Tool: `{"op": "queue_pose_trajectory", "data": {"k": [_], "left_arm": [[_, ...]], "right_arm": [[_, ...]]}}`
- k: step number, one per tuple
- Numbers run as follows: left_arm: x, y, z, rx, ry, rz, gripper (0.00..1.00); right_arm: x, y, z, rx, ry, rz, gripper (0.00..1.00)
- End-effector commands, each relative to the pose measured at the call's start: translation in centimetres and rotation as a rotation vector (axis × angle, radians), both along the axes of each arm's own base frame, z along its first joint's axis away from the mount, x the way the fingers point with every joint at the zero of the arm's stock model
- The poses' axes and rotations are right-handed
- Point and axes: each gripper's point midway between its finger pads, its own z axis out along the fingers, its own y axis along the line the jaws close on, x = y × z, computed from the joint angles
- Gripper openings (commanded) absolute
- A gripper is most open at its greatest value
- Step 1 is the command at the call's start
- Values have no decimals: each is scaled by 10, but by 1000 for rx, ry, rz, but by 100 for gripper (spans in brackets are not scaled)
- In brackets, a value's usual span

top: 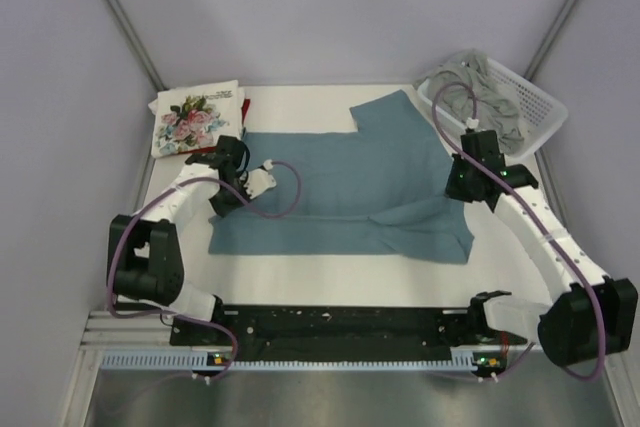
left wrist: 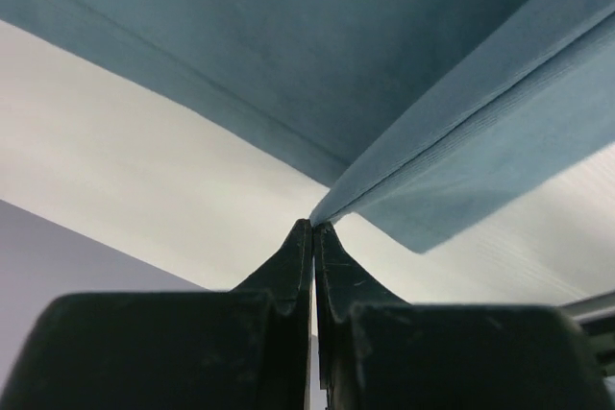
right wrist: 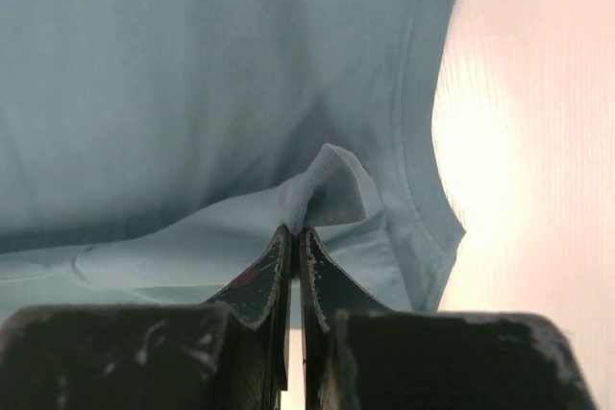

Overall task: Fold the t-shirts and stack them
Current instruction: Fold the flattened tshirt in 1/3 of the way

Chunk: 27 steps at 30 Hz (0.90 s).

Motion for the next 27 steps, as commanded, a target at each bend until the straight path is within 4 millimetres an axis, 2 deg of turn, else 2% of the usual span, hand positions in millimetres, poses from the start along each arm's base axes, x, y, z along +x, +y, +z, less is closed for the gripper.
{"op": "queue_pose_trajectory", "data": {"k": [1, 4, 8, 14, 19, 24, 27], "left_arm": [[41, -4, 6, 3, -100, 32, 0], [51, -3, 0, 22, -104, 43, 0], [56, 0, -8, 51, -92, 48, 0], [64, 3, -13, 76, -106, 51, 0], [71, 0, -18, 71, -107, 58, 0], [72, -1, -24, 72, -100, 59, 0], [77, 1, -25, 88, -117, 69, 7]], "right_arm": [[52, 0, 24, -90, -118, 84, 0], [69, -2, 24, -131, -110, 101, 0], [79, -1, 17, -154, -84, 119, 0], [87, -10, 15, -218, -74, 108, 0], [99, 0, 12, -205, -68, 170, 0], [103, -1, 8, -219, -55, 172, 0], [103, 0, 6, -215, -50, 177, 0]]}}
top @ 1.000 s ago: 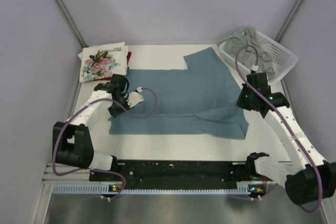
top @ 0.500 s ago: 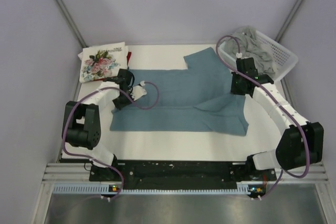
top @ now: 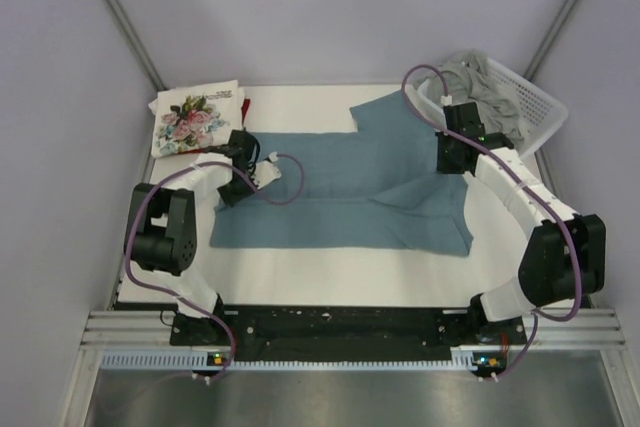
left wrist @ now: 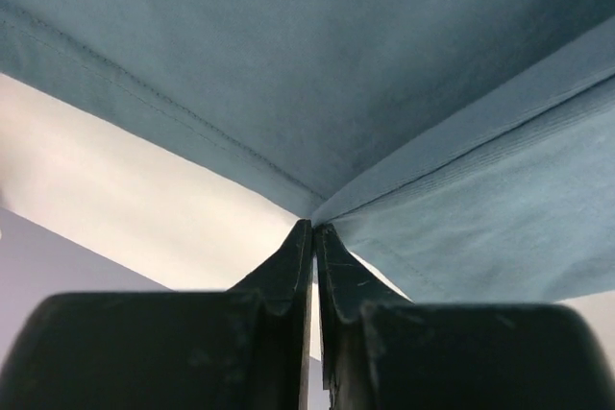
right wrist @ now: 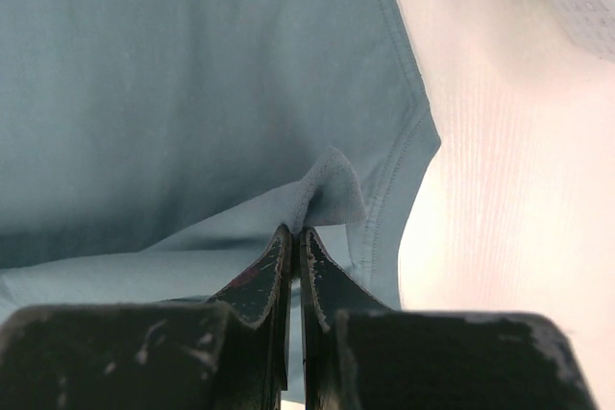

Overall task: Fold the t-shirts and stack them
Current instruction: Fold the flattened tshirt in 1/3 of the way

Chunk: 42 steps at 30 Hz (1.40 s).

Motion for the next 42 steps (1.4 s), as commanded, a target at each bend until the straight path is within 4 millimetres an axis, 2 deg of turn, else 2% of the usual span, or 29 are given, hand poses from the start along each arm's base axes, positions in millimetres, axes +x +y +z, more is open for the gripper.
{"op": "queue_pose_trajectory", "data": {"k": [1, 4, 6, 8, 10, 11, 13, 16, 17, 19, 21, 24, 29, 35, 41, 42], "left_arm": [[25, 3, 11, 26, -102, 37, 13], [52, 19, 30, 113, -260, 103, 29], [75, 40, 53, 192, -408, 171, 40], [86, 53, 69, 186, -467, 237, 44], [87, 52, 78, 116, -449, 272, 44], [84, 45, 82, 73, -436, 256, 44], [65, 23, 79, -24, -381, 177, 44], [10, -17, 58, -159, -222, -24, 44], [-11, -24, 47, -180, -164, -76, 44], [-41, -30, 33, -214, -98, -137, 43], [-60, -24, 17, -194, -67, -139, 43], [-74, -5, -10, -105, -40, -113, 43], [-81, 12, -42, -10, 8, -51, 41], [-85, 16, -55, 9, 39, -40, 40], [-90, 14, -53, -5, 41, -55, 40], [-90, 13, -53, -11, 39, -58, 40]], "right_arm": [[17, 0, 20, -6, -72, 8, 0], [16, -2, 20, -13, -71, 5, 0], [16, -2, 19, -17, -70, 5, 0], [15, -3, 19, -22, -69, 8, 0], [16, -1, 18, -11, -66, 9, 0], [16, 0, 17, -2, -64, 10, 0], [19, 6, 15, 24, -58, 19, 0], [28, 10, 7, 34, -44, 11, 0], [32, 10, 6, 34, -43, 9, 0], [42, 13, 5, 33, -40, 9, 0], [55, 17, 6, 41, -46, 14, 0], [71, 21, -2, 34, -33, 20, 0], [88, 23, -19, 18, 0, 27, 0], [104, 16, -35, -51, 21, 25, 0], [118, 14, -45, -82, 29, 17, 0], [122, 16, -46, -76, 26, 21, 5]]}}
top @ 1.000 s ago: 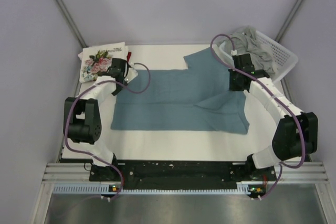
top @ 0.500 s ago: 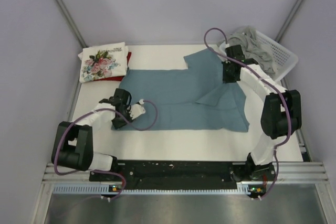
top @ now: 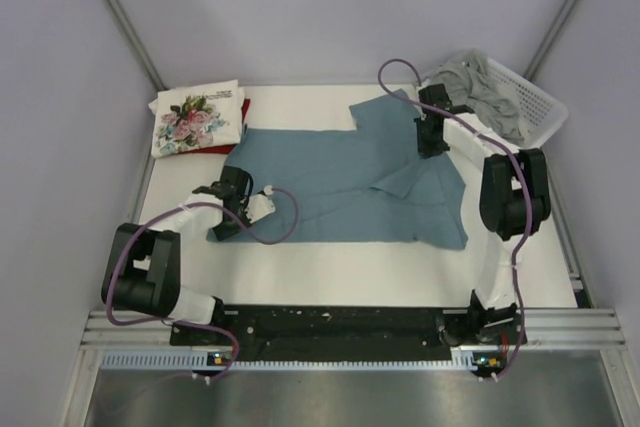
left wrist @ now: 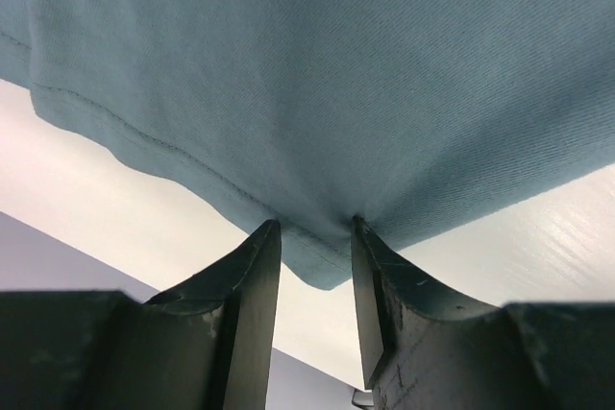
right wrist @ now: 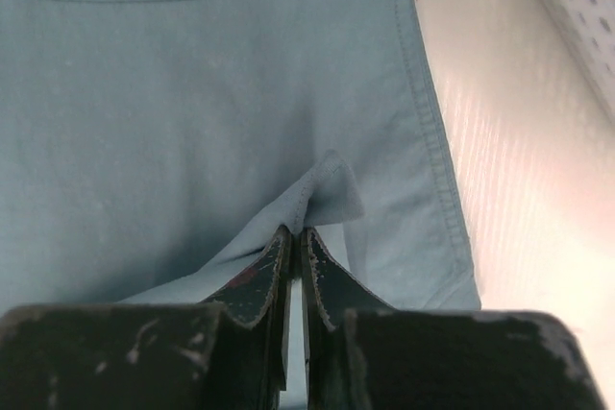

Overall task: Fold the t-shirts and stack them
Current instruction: Fold the flattened tshirt in 1/3 of the way

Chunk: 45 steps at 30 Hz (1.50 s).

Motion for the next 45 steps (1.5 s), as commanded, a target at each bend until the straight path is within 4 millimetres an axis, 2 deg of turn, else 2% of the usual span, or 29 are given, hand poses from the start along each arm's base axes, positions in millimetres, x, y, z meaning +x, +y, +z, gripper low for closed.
{"op": "queue_pose_trajectory", "data": {"k": [1, 2, 4, 6, 9, 12, 15, 16, 19, 21, 24, 33, 36, 40, 44, 45], "left_arm": [[-17, -4, -26, -47, 59, -10, 41], [-16, -4, -25, -48, 56, -9, 41], [-16, -4, -24, -49, 52, -5, 42], [-17, -3, -23, -45, 52, 3, 42], [-18, -2, -19, -41, 41, 5, 43], [-16, -4, -8, -56, 8, 12, 44], [-14, -10, 4, -98, -14, 26, 45], [-13, -12, 9, -112, -21, 31, 45], [-14, -18, 15, -149, -34, 44, 46], [-14, -20, 17, -163, -42, 51, 46], [-15, -18, 19, -161, -52, 66, 46], [-17, -11, 23, -148, -64, 101, 47], [-17, -10, 22, -145, -61, 103, 47], [-17, -9, 22, -137, -61, 101, 46], [-16, -8, 22, -135, -61, 100, 46], [-15, -9, 22, -135, -63, 100, 46]], "right_arm": [[38, 0, 19, -19, -101, 0, 17], [43, 3, 17, -11, -99, 8, 29], [52, 5, 7, -18, -85, 15, 42], [58, 4, 6, -33, -76, 13, 47], [55, 7, 33, -4, -97, 11, 51], [28, 19, 67, 42, -152, 25, 51], [-17, 45, 74, 52, -154, 147, 52], [-31, 61, 74, 75, -148, 232, 52], [-77, 102, 56, 130, -91, 498, 43], [-93, 112, 38, 99, -53, 606, 40], [-98, 108, 14, 27, 5, 670, 36], [-96, 103, -25, -37, 114, 716, 41], [-97, 97, -38, -62, 154, 696, 35], [-89, 72, -45, -204, 163, 624, 28], [-84, 67, -38, -234, 141, 608, 26], [-84, 68, -37, -227, 137, 613, 22]]}}
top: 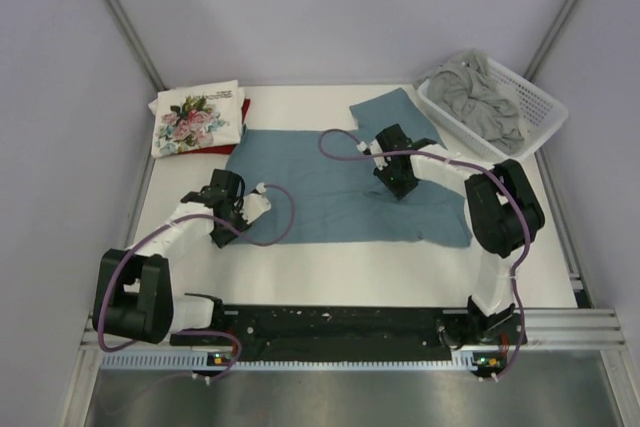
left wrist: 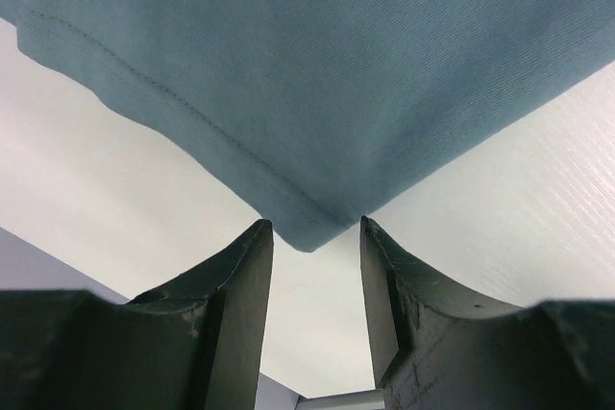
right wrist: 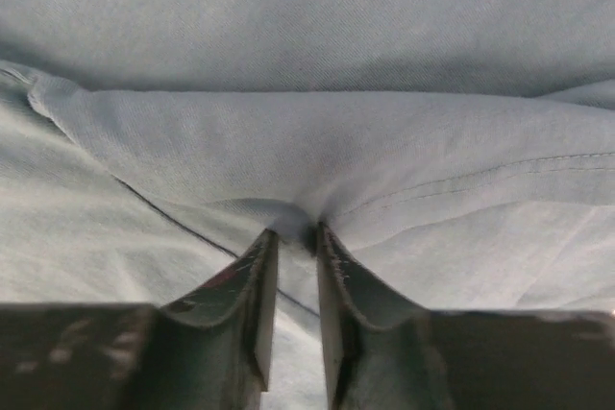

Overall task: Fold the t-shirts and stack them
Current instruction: Fold the flattened tshirt in 1/3 of the way

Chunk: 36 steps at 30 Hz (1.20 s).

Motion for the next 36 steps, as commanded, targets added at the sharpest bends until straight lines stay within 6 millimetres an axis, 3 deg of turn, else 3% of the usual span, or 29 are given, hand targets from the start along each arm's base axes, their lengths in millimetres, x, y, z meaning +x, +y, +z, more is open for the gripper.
{"op": "queue_pose_trajectory", "data": {"k": [1, 2, 3, 13, 19, 26, 31, 34, 36], "left_arm": [[5, 0, 6, -7, -28, 10, 47], [4, 0, 5, -7, -27, 10, 46], [4, 0, 5, -6, -28, 7, 47], [4, 1, 4, -1, -25, 1, 47], [4, 1, 5, 1, -26, 3, 47], [0, 4, 4, 9, -23, 2, 47], [-1, 6, 2, 12, -17, 7, 47], [-2, 5, 2, 7, -12, 6, 47], [-2, 5, 2, 9, -12, 3, 47]], "right_arm": [[13, -10, 10, -55, -60, -13, 16], [13, -10, 11, -53, -63, -15, 5], [14, -10, 13, -53, -69, -18, 0], [27, -9, 52, -48, -153, -7, 0], [58, 19, 67, -62, -215, 88, 0], [93, 48, 55, -171, -254, 192, 0], [99, 68, 48, -218, -269, 261, 1], [100, 71, 41, -217, -260, 248, 15], [102, 79, 44, -184, -271, 226, 18]]}}
